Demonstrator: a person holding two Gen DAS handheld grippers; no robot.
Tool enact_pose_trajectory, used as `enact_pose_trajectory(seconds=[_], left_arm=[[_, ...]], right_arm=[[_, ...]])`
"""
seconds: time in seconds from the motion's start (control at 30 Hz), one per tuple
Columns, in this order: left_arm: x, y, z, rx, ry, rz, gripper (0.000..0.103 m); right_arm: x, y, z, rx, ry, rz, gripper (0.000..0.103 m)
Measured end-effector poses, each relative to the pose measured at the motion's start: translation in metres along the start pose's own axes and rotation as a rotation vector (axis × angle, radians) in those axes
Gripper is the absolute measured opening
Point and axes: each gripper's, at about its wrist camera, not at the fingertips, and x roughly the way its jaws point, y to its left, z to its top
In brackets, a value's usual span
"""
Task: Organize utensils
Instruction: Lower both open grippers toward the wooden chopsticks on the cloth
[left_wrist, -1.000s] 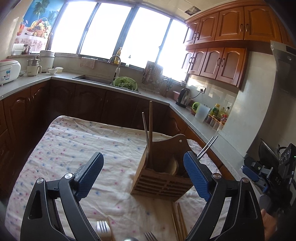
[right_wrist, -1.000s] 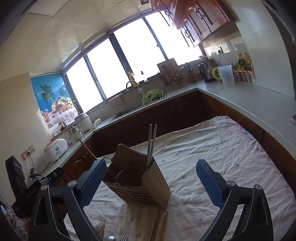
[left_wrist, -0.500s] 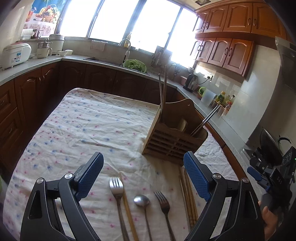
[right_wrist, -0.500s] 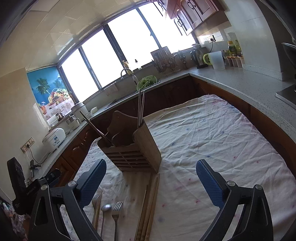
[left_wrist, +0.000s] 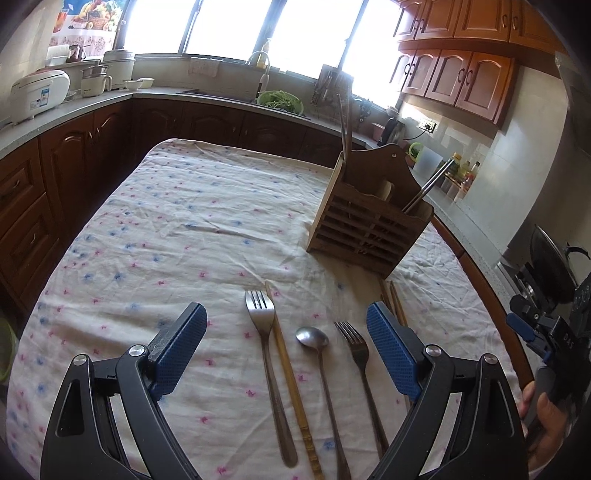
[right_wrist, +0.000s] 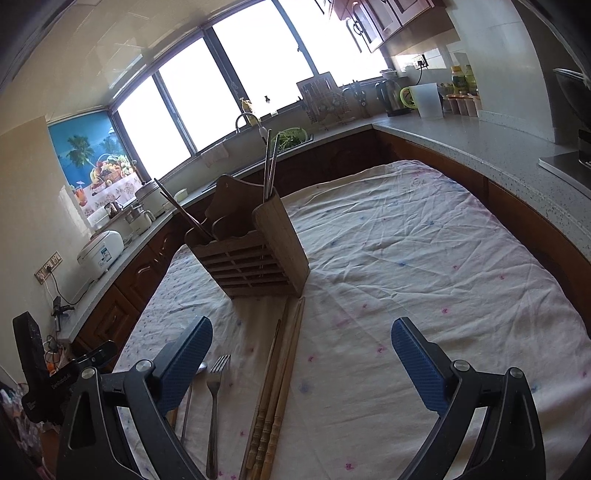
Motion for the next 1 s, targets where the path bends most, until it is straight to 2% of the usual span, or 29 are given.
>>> enact_pose_trajectory(seconds=[0.1, 0.17, 0.2, 0.23, 0.27, 0.33, 0.43, 0.57, 0.63, 0.77, 1.0], left_arm=[[0.004, -0.007, -0.002, 0.027, 0.018, -0.017, 0.089], [0.009, -0.012, -0.003, 0.045, 0.037, -0.033, 0.079], [0.013, -0.015, -0.004, 0.055, 0.054, -0.043, 0.07], [0.017, -0.017, -0.005, 0.063, 0.073, -0.051, 0.061], [0.021, -0.019, -0.006, 0.07, 0.092, -0.054, 0.058], [0.03, -0.021, -0.008, 0.079, 0.124, -0.06, 0.046], [0.043, -0.021, -0.012, 0.084, 0.176, -0.053, 0.038], [0.06, -0.019, -0.016, 0.082, 0.234, -0.043, 0.034], [0.068, -0.018, -0.018, 0.084, 0.262, -0.033, 0.029], [0.083, -0.014, -0.022, 0.069, 0.307, -0.012, 0.027], [0.099, -0.007, -0.019, 0.053, 0.322, 0.007, 0.027]], right_arm=[[0.0, 0.003, 0.0, -0.011, 0.002, 0.0, 0.098], [-0.001, 0.004, 0.001, -0.02, -0.005, -0.001, 0.098], [-0.001, 0.005, 0.001, -0.026, -0.007, -0.004, 0.097], [0.0, 0.006, 0.001, -0.03, -0.005, -0.005, 0.093], [0.001, 0.006, 0.001, -0.033, 0.0, -0.005, 0.09], [0.006, 0.005, 0.001, -0.033, 0.019, -0.006, 0.074], [0.015, 0.003, -0.001, -0.026, 0.05, -0.007, 0.059], [0.023, 0.002, -0.004, -0.026, 0.074, -0.009, 0.052], [0.028, 0.003, -0.004, -0.029, 0.087, -0.008, 0.046], [0.039, 0.004, -0.005, -0.034, 0.115, -0.002, 0.041], [0.072, 0.008, -0.009, -0.053, 0.189, -0.004, 0.03]])
